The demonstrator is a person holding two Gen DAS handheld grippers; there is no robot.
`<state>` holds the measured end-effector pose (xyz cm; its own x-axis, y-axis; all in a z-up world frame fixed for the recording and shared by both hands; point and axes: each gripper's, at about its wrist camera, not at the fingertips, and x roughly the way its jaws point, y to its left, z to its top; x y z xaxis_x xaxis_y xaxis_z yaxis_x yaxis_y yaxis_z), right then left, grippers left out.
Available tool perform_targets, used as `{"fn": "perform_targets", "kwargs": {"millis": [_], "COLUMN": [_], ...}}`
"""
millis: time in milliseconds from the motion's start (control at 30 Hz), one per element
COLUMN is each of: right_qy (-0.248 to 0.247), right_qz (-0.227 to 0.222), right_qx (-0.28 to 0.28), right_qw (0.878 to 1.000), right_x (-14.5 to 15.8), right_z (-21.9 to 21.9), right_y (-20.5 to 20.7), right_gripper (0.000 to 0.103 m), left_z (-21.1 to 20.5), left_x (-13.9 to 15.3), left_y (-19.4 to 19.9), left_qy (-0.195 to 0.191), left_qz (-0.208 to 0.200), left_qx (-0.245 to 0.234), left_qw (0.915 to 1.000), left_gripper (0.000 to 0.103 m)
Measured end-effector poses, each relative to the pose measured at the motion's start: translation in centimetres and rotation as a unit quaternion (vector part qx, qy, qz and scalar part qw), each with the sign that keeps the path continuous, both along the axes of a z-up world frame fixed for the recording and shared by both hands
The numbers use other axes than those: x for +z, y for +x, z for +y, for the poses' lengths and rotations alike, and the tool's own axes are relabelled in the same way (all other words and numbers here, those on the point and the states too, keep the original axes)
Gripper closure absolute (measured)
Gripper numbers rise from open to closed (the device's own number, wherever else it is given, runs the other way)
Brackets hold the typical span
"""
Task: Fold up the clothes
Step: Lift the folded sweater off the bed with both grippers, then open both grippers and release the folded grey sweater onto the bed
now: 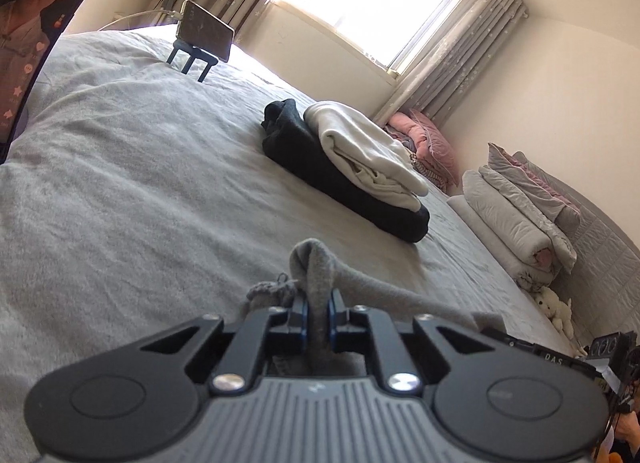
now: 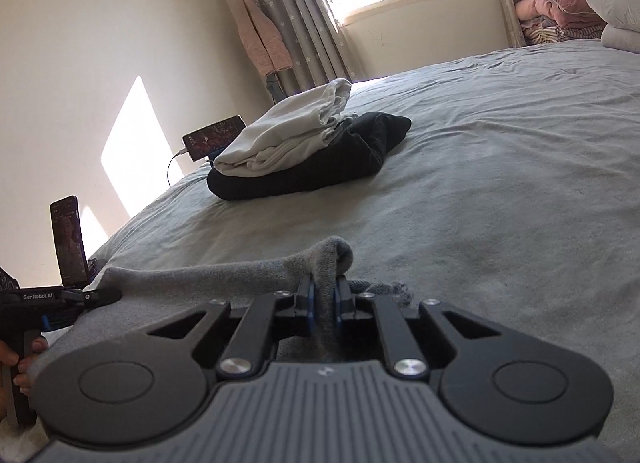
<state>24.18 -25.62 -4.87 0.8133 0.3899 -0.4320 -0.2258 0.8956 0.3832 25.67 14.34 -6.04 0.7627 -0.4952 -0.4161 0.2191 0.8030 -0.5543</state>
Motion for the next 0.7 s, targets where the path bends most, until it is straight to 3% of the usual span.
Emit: {"fn": "perform_targets", "kwargs": {"millis": [200, 267, 300, 367, 400, 467, 567, 700], "right_qy": [0.005, 0.013, 0.018, 0.021, 0.010, -0.012, -0.055, -0.110], "right_qz": [0.008, 0.003, 0.001, -0.016, -0.029, -0.056, -0.101, -0.121], "right_qx": [-0.006, -0.009, -0.010, -0.021, -0.027, -0.038, -0.048, -0.020], "right_qw": [1.000, 1.000, 1.000, 0.999, 0.999, 0.998, 0.992, 0.986], "right_x": [-0.3, -0.1, -0.1, 0.9, 1.5, 2.8, 4.8, 5.5], "right_z": [-0.2, -0.4, -0.6, -0.8, -0.7, -0.6, 1.0, 4.9], "right_y": [0.2, -0.2, -0.4, -1.4, -1.9, -3.1, -4.4, -4.7], "right_gripper": [0.092, 0.091, 0.082, 0.073, 0.064, 0.054, 0.044, 0.033], "left_z": [-0.8, -0.7, -0.6, -0.8, -1.2, -2.3, -4.4, -7.2], "left_x": [0.1, 0.3, 0.5, 1.4, 2.1, 3.7, 5.8, 7.1], "left_y": [0.0, -0.1, -0.3, -1.2, -1.9, -3.3, -4.9, -5.9], "left_qy": [0.029, 0.028, 0.030, 0.054, 0.077, 0.128, 0.182, 0.201], "left_qz": [-0.013, -0.014, -0.017, -0.039, -0.058, -0.105, -0.157, -0.188], "left_qx": [0.010, 0.011, 0.012, 0.019, 0.028, 0.044, 0.044, 0.006], "left_qw": [0.9994, 0.9994, 0.9993, 0.9976, 0.9950, 0.9853, 0.9695, 0.9613], "left_gripper": [0.092, 0.083, 0.082, 0.067, 0.065, 0.044, 0.029, 0.014]}}
